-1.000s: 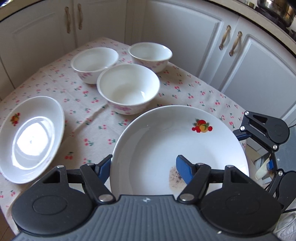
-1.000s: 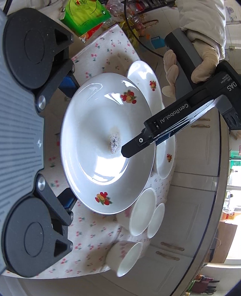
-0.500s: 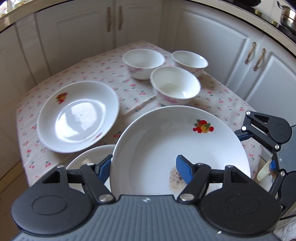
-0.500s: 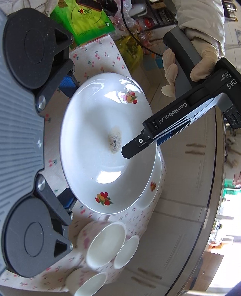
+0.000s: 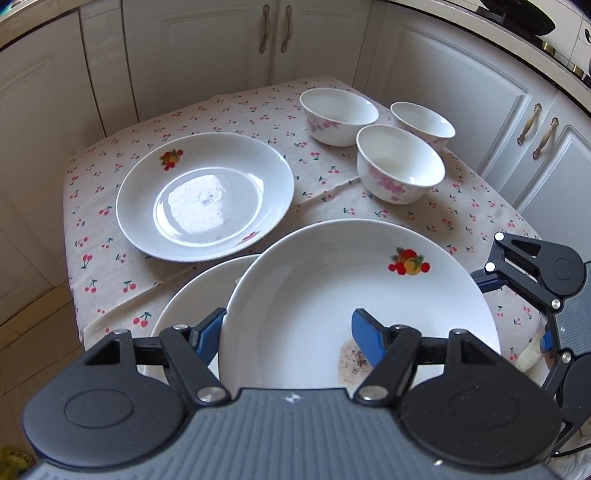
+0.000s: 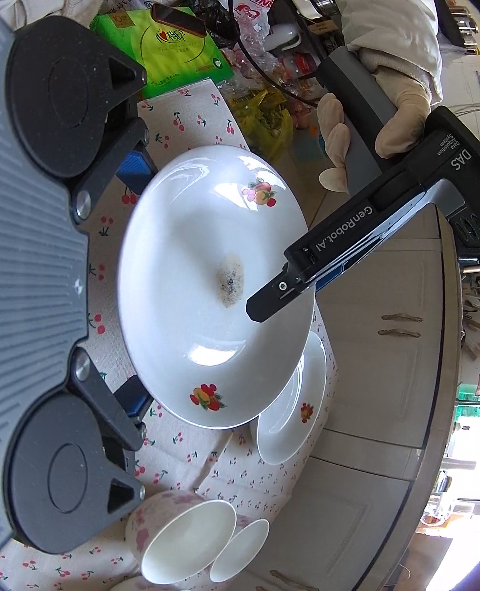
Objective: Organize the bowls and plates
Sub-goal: 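Carry the stained plate with the left tool and lower it onto the white plate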
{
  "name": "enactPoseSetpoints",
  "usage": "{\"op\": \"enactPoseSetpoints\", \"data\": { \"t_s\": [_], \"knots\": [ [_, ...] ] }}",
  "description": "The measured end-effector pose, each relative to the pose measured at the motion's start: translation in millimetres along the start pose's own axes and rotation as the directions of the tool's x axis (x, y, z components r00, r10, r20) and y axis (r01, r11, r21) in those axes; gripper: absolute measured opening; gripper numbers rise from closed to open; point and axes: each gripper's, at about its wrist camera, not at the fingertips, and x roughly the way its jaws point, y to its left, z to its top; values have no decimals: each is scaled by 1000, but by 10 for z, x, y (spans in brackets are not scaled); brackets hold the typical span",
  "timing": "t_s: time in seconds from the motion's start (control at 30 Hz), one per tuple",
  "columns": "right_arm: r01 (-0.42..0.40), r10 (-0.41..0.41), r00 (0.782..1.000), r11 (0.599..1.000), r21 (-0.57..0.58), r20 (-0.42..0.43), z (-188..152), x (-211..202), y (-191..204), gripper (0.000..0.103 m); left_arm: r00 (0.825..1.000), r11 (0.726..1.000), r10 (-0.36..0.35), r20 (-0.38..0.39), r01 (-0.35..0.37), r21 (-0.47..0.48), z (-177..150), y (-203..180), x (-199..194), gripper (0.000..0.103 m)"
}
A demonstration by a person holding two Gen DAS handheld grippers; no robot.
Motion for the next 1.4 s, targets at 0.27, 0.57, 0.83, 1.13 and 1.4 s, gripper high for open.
{"op": "enactPoseSetpoints", "data": {
  "t_s": [0.27, 0.57, 0.83, 1.13, 1.4],
  "knots": [
    [26, -26, 999, 1000, 17, -30, 88, 89, 68, 103, 1000, 1000, -16, 2, 16, -24, -32, 110, 82, 72],
    [69, -67, 995, 997, 20, -75, 186, 147, 189, 103, 1000, 999, -27, 1, 27, -32, -66, 174, 143, 72],
    [81, -78, 992, 996, 27, -101, 252, 168, 254, 103, 999, 998, -35, -2, 35, -50, -77, 245, 202, 72],
    [67, -62, 993, 997, 42, -96, 287, 143, 264, 103, 1000, 999, -19, -16, 18, -38, -46, 232, 267, 72],
    [65, -60, 994, 997, 45, -96, 284, 148, 271, 103, 1000, 1000, -12, -7, 12, -21, -8, 216, 273, 72]
  ]
}}
